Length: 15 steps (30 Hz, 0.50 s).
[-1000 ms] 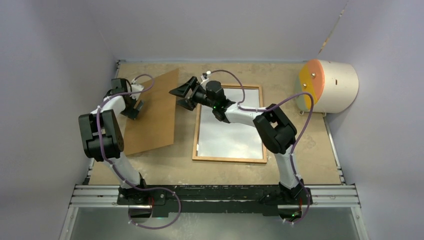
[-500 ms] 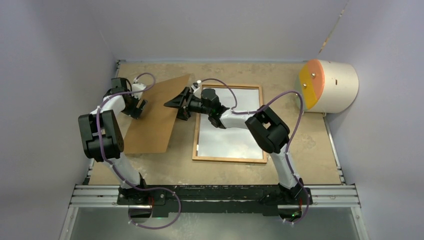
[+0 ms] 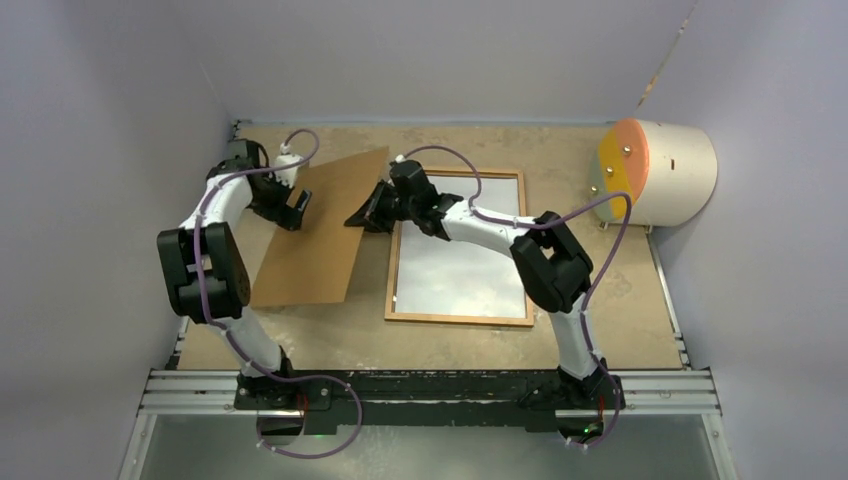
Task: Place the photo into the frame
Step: Pick up the photo frame item from the photo frame.
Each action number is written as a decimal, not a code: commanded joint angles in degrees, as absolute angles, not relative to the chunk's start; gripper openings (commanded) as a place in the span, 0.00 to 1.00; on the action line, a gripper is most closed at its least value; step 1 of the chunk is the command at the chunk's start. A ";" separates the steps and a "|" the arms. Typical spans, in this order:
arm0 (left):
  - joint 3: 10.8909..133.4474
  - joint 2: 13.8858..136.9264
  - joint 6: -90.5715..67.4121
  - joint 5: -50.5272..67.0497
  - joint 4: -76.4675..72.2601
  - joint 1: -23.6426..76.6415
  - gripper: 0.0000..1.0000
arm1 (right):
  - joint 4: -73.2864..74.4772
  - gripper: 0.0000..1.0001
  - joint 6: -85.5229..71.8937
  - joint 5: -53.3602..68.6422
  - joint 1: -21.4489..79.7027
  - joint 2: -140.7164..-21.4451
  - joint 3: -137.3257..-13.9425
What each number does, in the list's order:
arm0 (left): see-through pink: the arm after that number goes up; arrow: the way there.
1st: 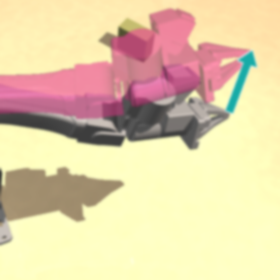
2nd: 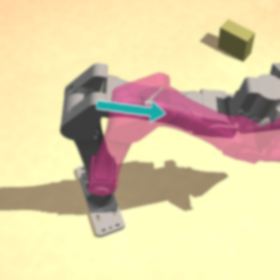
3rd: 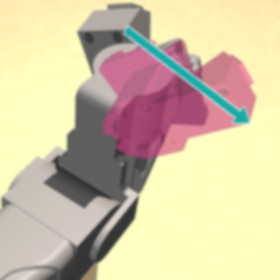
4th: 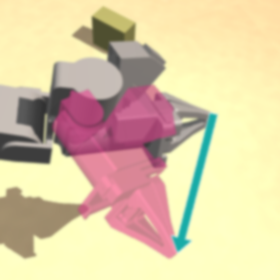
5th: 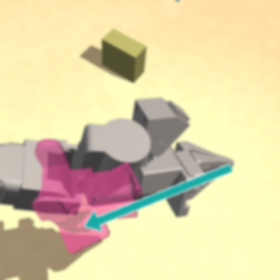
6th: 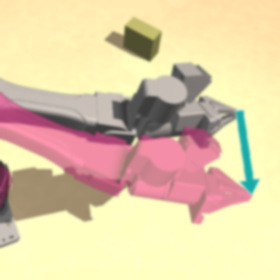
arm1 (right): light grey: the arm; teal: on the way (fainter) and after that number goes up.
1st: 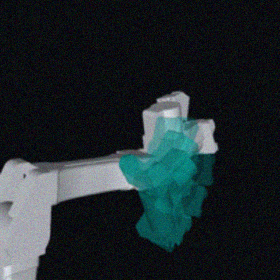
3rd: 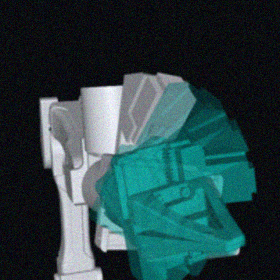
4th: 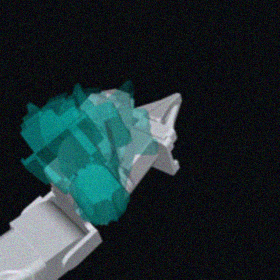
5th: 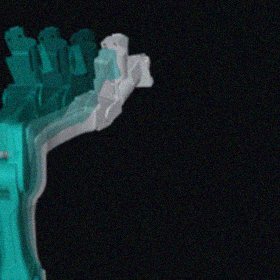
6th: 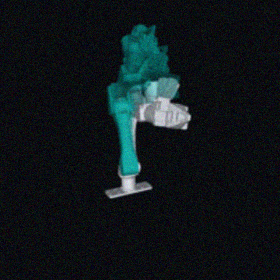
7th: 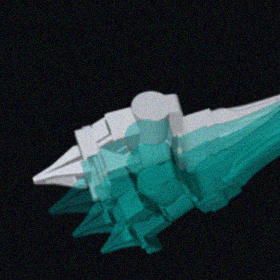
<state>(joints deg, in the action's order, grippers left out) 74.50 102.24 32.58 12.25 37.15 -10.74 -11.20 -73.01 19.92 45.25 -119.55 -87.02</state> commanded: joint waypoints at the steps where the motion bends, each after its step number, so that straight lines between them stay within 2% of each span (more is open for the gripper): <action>1: 82.28 93.15 36.05 28.08 45.04 -9.23 0.98 | -9.02 0.00 -72.48 19.40 43.08 -114.89 -95.87; 5: 82.07 80.76 52.56 41.40 48.32 -9.27 0.99 | -9.06 0.00 -77.06 20.77 39.30 -112.21 -96.62; 9: 81.34 70.55 66.46 49.04 53.19 -9.39 1.00 | -9.27 0.00 -82.27 22.45 36.25 -109.33 -96.20; 15: 83.70 65.81 79.77 54.33 66.34 -9.38 1.00 | -12.57 0.00 -88.79 24.34 33.40 -105.36 -93.10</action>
